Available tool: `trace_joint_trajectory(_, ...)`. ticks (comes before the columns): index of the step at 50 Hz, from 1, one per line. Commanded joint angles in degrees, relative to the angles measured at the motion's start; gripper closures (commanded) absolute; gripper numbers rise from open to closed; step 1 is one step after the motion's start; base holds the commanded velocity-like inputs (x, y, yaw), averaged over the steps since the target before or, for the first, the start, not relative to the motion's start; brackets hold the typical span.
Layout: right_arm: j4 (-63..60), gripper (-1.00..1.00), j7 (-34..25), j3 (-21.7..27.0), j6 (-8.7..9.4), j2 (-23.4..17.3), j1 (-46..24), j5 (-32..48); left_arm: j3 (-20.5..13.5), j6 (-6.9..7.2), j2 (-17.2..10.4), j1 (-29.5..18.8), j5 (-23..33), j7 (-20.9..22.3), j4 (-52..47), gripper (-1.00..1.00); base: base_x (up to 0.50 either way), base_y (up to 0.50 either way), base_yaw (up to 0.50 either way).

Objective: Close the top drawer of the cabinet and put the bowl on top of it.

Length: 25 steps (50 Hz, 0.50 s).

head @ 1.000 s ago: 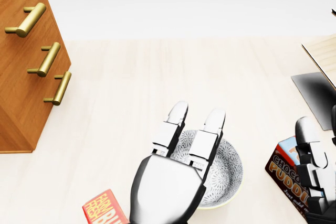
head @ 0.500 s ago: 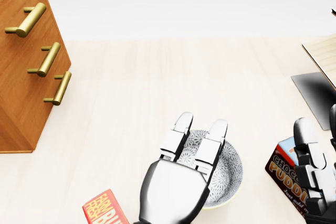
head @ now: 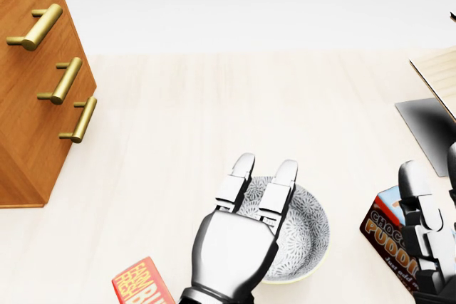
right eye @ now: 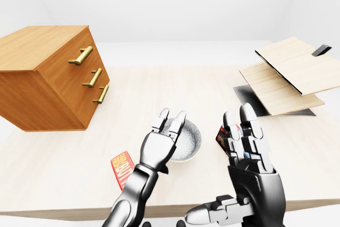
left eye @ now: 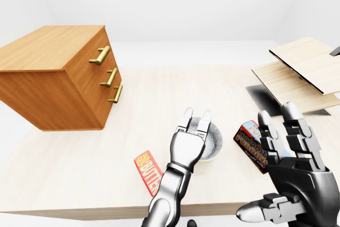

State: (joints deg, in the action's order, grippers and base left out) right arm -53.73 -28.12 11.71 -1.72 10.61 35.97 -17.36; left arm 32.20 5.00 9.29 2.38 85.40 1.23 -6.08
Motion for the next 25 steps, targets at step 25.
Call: trace_joint_trajectory(25,-0.6,-1.00,-0.6,0.8,0.93,0.6,-0.3,-0.3,-1.0,0.00,1.4,-1.7,-0.6,-3.7,8.3,-1.00,0.00,0.00,0.00)
